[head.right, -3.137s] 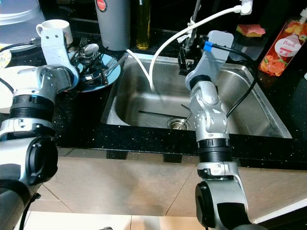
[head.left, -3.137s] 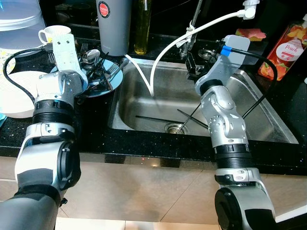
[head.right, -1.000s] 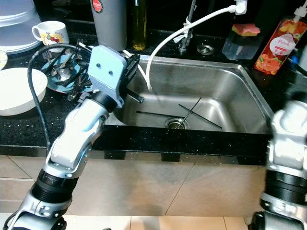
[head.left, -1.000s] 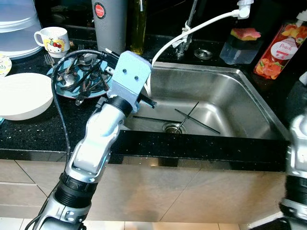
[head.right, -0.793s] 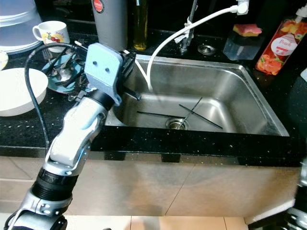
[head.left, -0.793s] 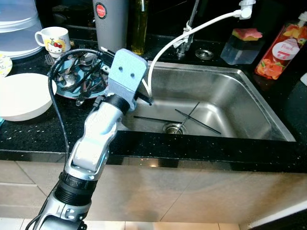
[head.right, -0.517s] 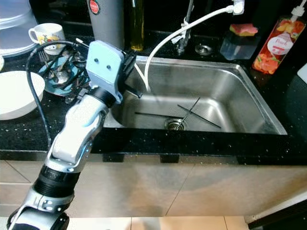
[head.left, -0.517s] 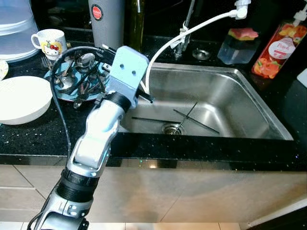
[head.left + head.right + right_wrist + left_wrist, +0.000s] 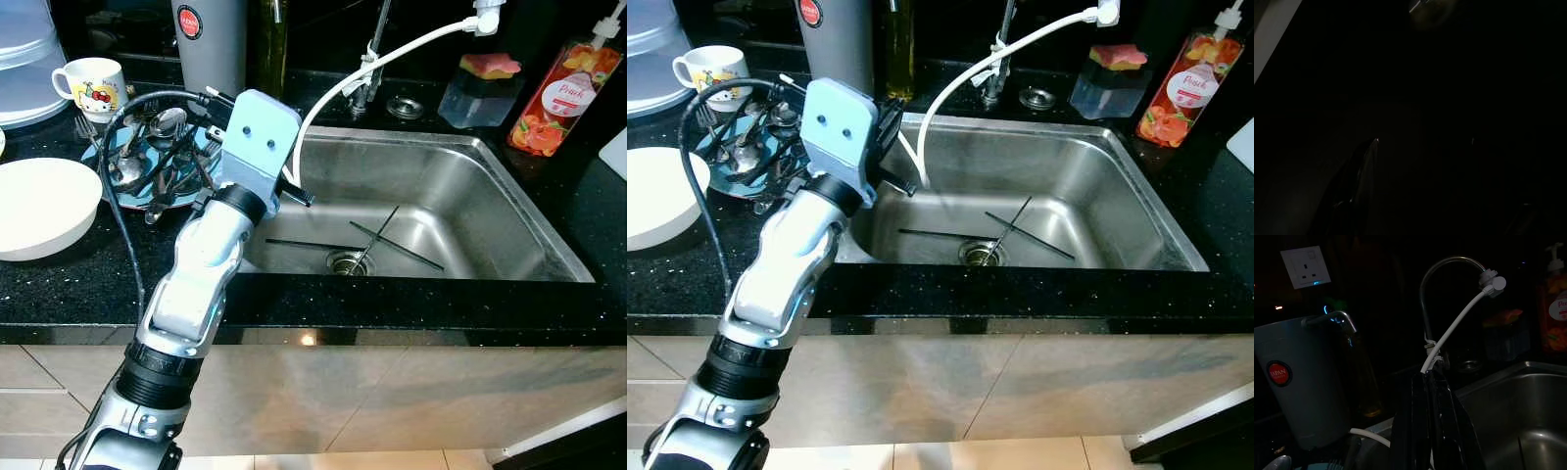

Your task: Kitchen organization

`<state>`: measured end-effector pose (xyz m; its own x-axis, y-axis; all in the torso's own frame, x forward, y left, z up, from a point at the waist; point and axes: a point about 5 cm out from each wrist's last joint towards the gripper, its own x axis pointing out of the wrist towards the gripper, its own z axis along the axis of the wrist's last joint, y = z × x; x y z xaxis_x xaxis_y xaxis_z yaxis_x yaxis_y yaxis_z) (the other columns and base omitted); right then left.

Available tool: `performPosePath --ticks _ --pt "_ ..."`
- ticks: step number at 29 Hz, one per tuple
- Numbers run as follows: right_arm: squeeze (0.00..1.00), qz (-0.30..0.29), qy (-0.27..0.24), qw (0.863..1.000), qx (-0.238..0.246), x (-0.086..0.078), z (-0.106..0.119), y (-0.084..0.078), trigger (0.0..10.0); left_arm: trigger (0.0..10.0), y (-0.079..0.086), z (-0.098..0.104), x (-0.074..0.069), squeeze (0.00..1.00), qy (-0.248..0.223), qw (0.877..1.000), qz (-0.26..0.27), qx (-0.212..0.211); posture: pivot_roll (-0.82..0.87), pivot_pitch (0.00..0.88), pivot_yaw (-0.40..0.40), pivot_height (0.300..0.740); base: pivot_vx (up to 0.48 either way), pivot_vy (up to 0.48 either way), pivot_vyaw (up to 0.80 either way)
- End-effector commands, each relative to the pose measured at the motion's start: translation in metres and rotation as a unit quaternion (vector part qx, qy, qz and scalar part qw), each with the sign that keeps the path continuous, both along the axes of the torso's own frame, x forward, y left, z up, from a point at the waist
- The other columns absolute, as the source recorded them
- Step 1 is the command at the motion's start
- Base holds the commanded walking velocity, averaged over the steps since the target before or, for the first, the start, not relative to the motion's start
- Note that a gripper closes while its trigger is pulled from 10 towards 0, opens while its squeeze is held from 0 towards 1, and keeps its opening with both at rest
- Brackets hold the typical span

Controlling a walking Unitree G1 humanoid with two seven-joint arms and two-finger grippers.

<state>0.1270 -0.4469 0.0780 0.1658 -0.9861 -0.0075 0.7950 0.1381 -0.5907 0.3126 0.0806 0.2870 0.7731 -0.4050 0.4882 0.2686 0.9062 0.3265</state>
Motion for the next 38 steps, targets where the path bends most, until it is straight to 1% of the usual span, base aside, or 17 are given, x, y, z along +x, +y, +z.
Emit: performPosePath --ticks 1,2,3,4,5,6,8,9,10,12,14,17,19,24,28,32,38 --pt "0.0 -0.001 0.0 1.0 0.004 -0.002 -0.002 0.0 10.0 10.0 -0.004 0.001 0.0 0.0 -0.002 1.0 -0.008 0.0 0.16 0.078 -0.077 0.74 0.0 0.0 0.0" --pt "0.0 -0.001 0.0 1.0 0.004 -0.002 -0.002 0.0 10.0 10.0 -0.004 0.001 0.0 0.0 -0.002 1.0 -0.008 0.0 0.16 0.078 -0.077 0.74 0.0 0.0 0.0" --pt "0.0 0.007 0.021 0.999 0.033 -0.006 -0.018 0.006 10.0 10.0 -0.003 0.003 0.001 0.0 -0.003 1.0 -0.007 -0.004 0.16 0.077 -0.079 0.74 0.0 0.0 0.0" --pt "0.0 0.007 0.021 0.999 0.033 -0.006 -0.018 0.006 10.0 10.0 -0.003 0.003 0.001 0.0 -0.003 1.0 -0.007 -0.004 0.16 0.077 -0.079 0.74 0.0 0.0 0.0" --pt "0.0 0.029 0.051 0.995 0.079 -0.008 -0.04 0.018 10.0 10.0 -0.003 0.007 0.001 0.0 -0.007 1.0 -0.006 -0.011 0.16 0.076 -0.084 0.74 0.0 0.0 0.0" --pt "0.0 0.029 0.051 0.995 0.079 -0.008 -0.04 0.018 10.0 10.0 -0.003 0.007 0.001 0.0 -0.007 1.0 -0.006 -0.011 0.16 0.076 -0.084 0.74 0.0 0.0 0.0" --pt "0.0 0.084 0.105 0.976 0.174 -0.009 -0.08 0.047 10.0 10.0 -0.004 0.014 0.0 0.0 -0.014 1.0 -0.006 -0.02 0.17 0.075 -0.086 0.74 0.0 0.0 0.0" --pt "0.0 0.119 0.126 0.958 0.226 -0.008 -0.098 0.065 10.0 10.0 -0.004 0.015 0.0 0.0 -0.017 1.0 -0.007 -0.023 0.17 0.074 -0.087 0.74 0.0 0.0 0.0" --pt "0.0 0.119 0.126 0.958 0.226 -0.008 -0.098 0.065 10.0 10.0 -0.004 0.015 0.0 0.0 -0.017 1.0 -0.007 -0.023 0.17 0.074 -0.087 0.74 0.0 0.0 0.0" --pt "0.0 0.196 0.168 0.91 0.325 -0.006 -0.128 0.103 10.0 10.0 -0.005 0.016 -0.001 0.0 -0.018 1.0 -0.008 -0.024 0.17 0.075 -0.089 0.74 0.0 0.0 0.0" --pt "0.0 0.236 0.186 0.876 0.378 -0.005 -0.143 0.127 10.0 10.0 -0.005 0.016 -0.001 0.0 -0.018 1.0 -0.008 -0.024 0.17 0.076 -0.089 0.74 0.0 0.0 0.0" --pt "0.0 0.245 0.182 0.864 0.4 -0.004 -0.148 0.137 10.0 10.0 -0.006 0.016 -0.002 0.0 -0.018 1.0 -0.008 -0.024 0.17 0.076 -0.089 0.74 0.0 0.0 0.0" --pt "0.0 0.27 0.191 0.836 0.438 -0.004 -0.158 0.158 10.0 10.0 -0.006 0.015 -0.002 0.0 -0.016 1.0 -0.01 -0.024 0.18 0.076 -0.087 0.74 0.0 0.0 0.0" --pt "0.0 0.294 0.207 0.814 0.457 -0.003 -0.166 0.176 10.0 10.0 -0.007 0.015 -0.003 0.0 -0.014 1.0 -0.012 -0.024 0.18 0.074 -0.088 0.74 0.0 0.0 0.0" --pt "0.0 0.335 0.228 0.779 0.478 0.0 -0.173 0.201 10.0 10.0 -0.009 0.014 -0.004 0.0 -0.013 1.0 -0.014 -0.025 0.18 0.064 -0.092 0.74 0.0 0.0 0.0" --pt "0.0 0.342 0.235 0.766 0.491 0.0 -0.177 0.214 10.0 10.0 -0.011 0.014 -0.005 0.0 -0.011 0.999 -0.015 -0.026 0.19 0.057 -0.096 0.74 0.0 0.0 0.0" --pt "0.0 0.358 0.237 0.76 0.487 0.009 -0.178 0.233 10.0 10.0 -0.014 0.002 -0.008 0.0 0.008 1.0 -0.014 -0.026 0.2 0.051 -0.095 0.74 0.0 0.0 0.0"
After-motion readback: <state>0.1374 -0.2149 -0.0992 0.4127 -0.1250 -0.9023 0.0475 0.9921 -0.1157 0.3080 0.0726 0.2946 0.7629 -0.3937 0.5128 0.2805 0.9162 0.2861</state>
